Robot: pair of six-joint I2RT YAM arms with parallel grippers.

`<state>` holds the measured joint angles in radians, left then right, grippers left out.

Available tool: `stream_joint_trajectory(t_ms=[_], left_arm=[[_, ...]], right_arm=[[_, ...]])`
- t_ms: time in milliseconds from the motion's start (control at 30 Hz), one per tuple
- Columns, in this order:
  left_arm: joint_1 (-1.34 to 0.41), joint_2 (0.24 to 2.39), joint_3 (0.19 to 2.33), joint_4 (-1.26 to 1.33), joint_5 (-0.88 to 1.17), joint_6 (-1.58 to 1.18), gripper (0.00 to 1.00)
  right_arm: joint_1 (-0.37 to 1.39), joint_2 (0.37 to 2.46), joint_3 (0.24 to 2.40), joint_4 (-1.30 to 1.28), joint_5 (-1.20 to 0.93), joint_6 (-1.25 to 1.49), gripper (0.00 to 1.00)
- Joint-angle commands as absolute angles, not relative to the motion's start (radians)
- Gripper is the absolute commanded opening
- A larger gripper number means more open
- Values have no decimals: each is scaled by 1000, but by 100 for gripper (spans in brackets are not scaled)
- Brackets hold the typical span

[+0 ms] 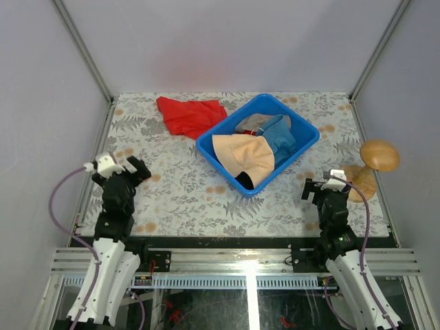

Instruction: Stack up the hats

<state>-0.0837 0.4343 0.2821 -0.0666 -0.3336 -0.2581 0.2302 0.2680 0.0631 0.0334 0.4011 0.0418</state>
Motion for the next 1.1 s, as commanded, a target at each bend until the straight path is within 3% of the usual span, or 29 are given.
stream_joint_trajectory(t_ms=[0,67,167,267,467,800,1067], left_arm=[[-81,517,578,-243,-452,-447,100],[-81,590,680,-295,-424,-514,100],[-83,771,816,-261,-149,-502,100],[-82,1047,1026,-327,27,-484,100],[-87,1440,1313,-392,79,-389,100],[-88,1885,1545,-218,405,-379,100],[-132,2236,1882,-233,415,-394,100]], right_arm=[[233,229,248,17,274,18,99],[235,208,286,57,292,106,100],[235,221,343,71,464,393,100],[235,292,432,52,390,345,100],[235,425,710,-191,313,459,99],[236,424,849,-293,205,509,99],[235,390,887,-370,254,488,99]])
